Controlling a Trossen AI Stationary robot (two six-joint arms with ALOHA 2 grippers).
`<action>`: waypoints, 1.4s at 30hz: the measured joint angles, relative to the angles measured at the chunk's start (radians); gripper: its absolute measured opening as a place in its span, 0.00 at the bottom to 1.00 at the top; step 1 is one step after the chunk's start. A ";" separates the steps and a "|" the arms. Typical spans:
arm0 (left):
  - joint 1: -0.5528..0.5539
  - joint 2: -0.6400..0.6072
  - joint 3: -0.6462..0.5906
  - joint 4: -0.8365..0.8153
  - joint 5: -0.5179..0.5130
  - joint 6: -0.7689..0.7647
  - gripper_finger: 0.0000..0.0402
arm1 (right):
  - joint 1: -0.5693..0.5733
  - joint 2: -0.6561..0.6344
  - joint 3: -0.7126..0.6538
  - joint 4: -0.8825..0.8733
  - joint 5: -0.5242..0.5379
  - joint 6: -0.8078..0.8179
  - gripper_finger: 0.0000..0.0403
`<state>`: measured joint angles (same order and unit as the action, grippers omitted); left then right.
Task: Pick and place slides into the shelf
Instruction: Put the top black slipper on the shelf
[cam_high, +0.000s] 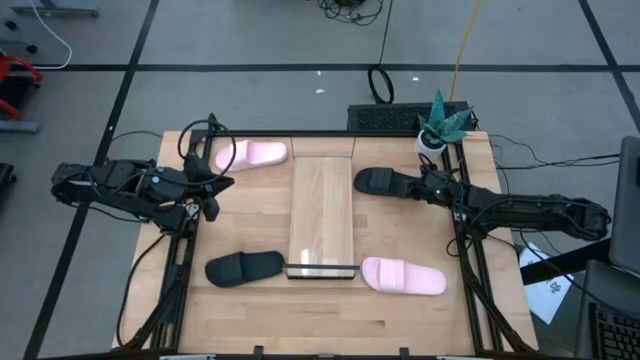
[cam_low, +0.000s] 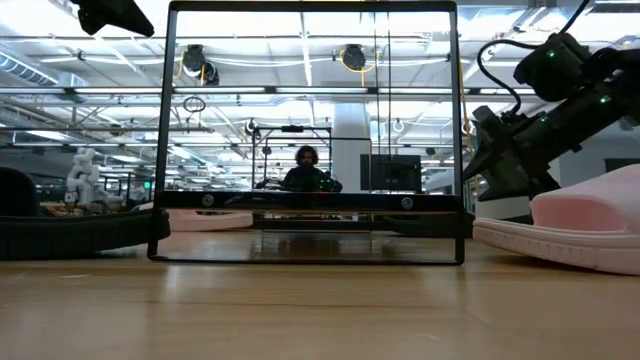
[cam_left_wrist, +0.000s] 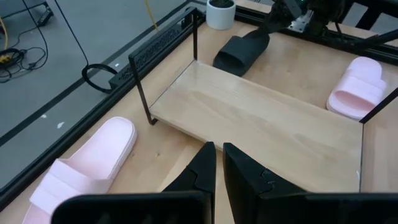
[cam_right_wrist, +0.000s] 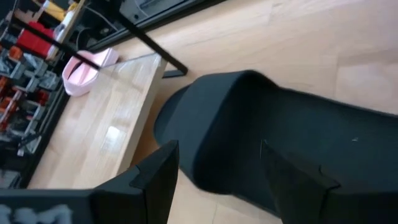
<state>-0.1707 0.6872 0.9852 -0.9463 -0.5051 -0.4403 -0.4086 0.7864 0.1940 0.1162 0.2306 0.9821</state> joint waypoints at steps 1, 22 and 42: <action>0.000 0.000 0.000 0.000 -0.001 0.001 0.06 | -0.005 0.000 0.000 0.000 -0.001 0.001 0.54; 0.000 0.000 0.000 0.000 -0.020 0.004 0.06 | -0.018 0.317 0.010 0.333 -0.079 0.053 0.54; 0.000 0.000 0.000 0.000 -0.019 -0.003 0.06 | -0.082 0.520 0.175 0.321 -0.236 -0.059 0.24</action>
<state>-0.1709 0.6872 0.9849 -0.9463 -0.5237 -0.4432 -0.4909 1.3061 0.3691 0.4367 -0.0054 0.9234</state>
